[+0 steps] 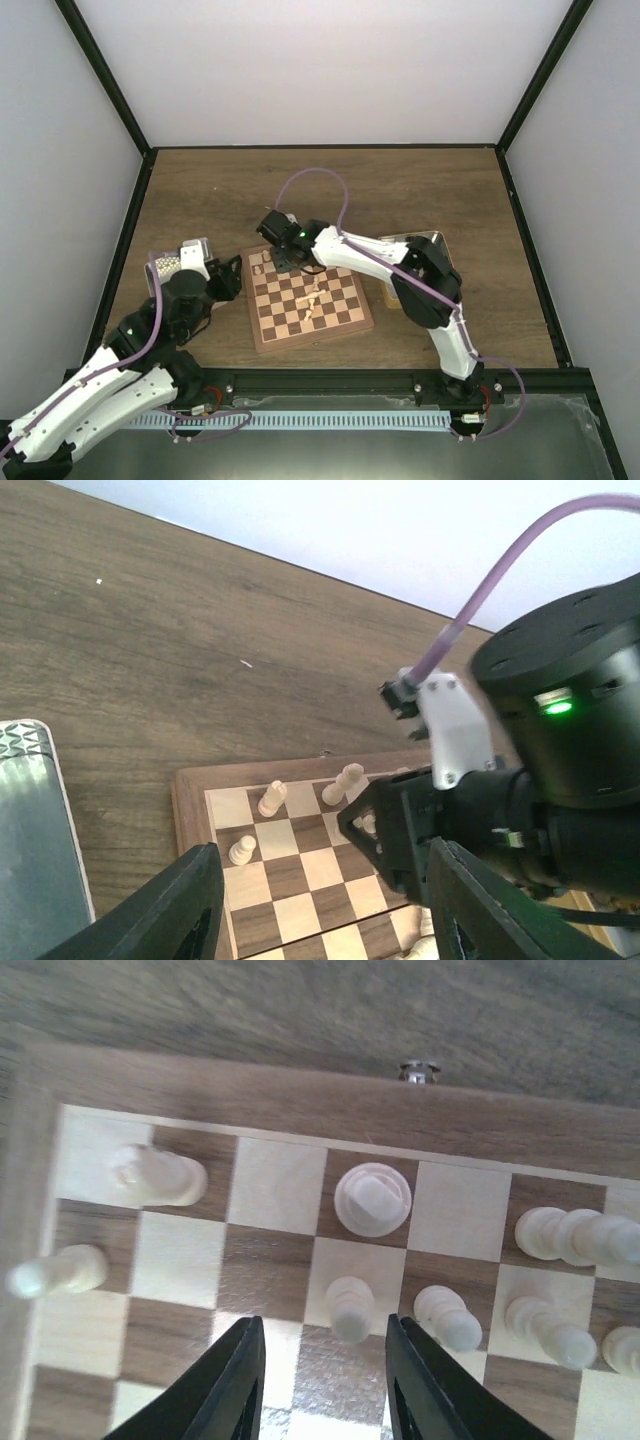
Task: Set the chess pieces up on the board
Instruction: Place the chess piece on the chessboard, then pick up the chess piece from the chessboard.
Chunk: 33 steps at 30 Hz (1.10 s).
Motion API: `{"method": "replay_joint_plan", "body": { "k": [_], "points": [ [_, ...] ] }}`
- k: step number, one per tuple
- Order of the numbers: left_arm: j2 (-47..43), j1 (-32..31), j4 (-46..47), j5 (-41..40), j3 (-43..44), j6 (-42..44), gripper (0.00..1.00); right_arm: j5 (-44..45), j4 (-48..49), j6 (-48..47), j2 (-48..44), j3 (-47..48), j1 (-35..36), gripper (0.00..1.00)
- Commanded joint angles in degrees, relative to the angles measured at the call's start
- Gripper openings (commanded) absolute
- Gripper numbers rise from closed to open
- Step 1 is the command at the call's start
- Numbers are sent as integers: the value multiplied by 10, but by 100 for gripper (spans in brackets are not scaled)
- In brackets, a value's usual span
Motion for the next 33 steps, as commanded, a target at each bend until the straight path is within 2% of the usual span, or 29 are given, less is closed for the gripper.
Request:
{"method": "replay_joint_plan", "body": {
  "k": [1,5,11,17,23,33],
  "points": [
    [5,-1,15,17,-4,11,59,-11,48,22,-85,-40,3,36],
    [18,-1,31,51,-11,18,64,-17,93,48,-157,-127,3,38],
    [75,-1,80,155,-38,20,64,-32,145,121,-266,-283,3,40],
    [123,-2,154,220,-72,20,63,-82,171,161,-295,-373,9,40],
    [156,-1,169,228,-78,8,59,-100,176,173,-269,-377,37,38],
    [135,-1,149,168,-81,-4,59,-76,118,209,-218,-344,96,40]
  ]
}}
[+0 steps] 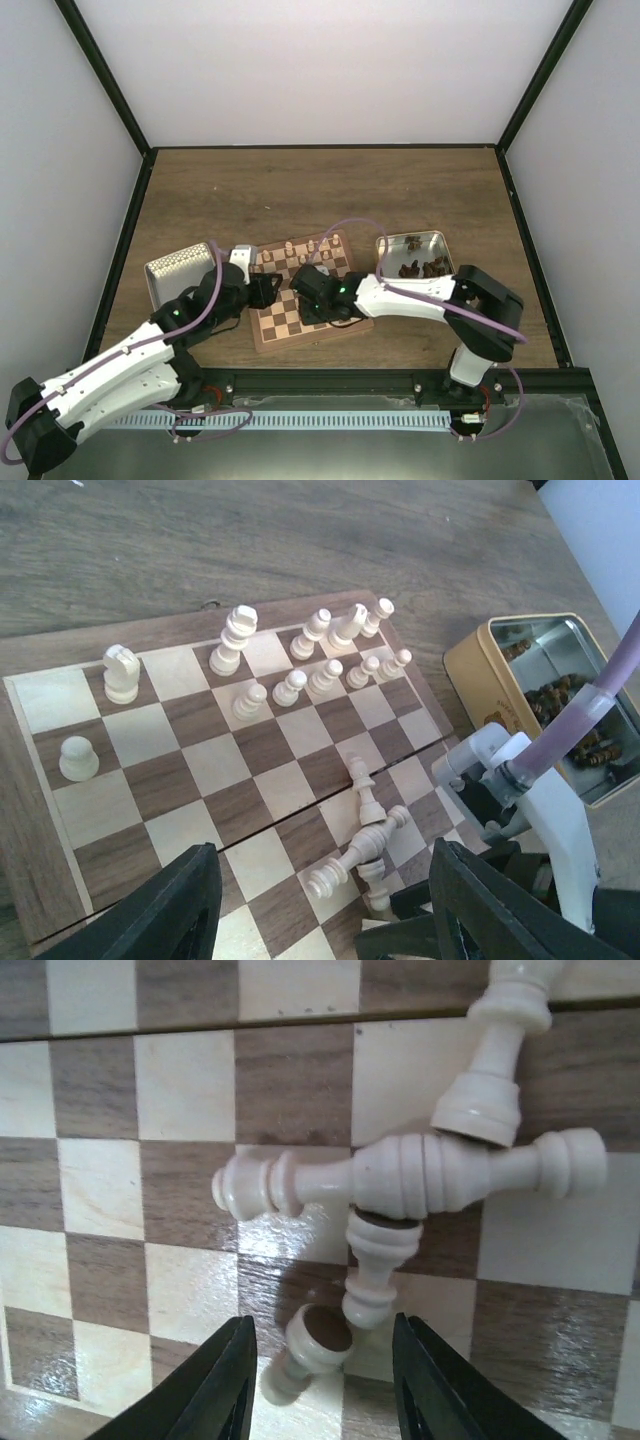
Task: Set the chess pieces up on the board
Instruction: Pick up the chess piece from the chessboard.
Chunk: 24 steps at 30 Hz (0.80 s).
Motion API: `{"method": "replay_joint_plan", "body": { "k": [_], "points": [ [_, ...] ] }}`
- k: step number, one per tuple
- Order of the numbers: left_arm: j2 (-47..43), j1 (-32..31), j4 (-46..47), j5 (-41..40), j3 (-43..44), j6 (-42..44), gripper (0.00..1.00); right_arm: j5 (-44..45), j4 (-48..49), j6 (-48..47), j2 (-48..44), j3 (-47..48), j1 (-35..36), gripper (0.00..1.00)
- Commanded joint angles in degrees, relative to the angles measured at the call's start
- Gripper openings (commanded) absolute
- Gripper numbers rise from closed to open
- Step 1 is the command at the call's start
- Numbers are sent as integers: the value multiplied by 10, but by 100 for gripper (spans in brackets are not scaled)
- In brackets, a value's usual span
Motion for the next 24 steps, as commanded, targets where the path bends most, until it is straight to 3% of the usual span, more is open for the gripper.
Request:
{"method": "replay_joint_plan", "body": {
  "k": [1,5,10,17,20,24],
  "points": [
    [-21,-1,-1,-31,-6,-8,59,23,-41,27,34,41,24,40],
    [-39,-1,-6,-46,-11,-6,59,39,-66,35,60,65,33,38],
    [-55,-1,-13,-52,-17,-4,59,61,-103,40,91,99,39,28],
    [-78,-1,-25,-69,-20,0,59,101,-159,46,123,141,52,25],
    [-89,-2,-29,-77,-20,-1,59,115,-179,47,135,157,58,17],
    [-103,-1,-35,-90,-22,-9,60,113,-150,34,124,152,64,12]
  ]
}}
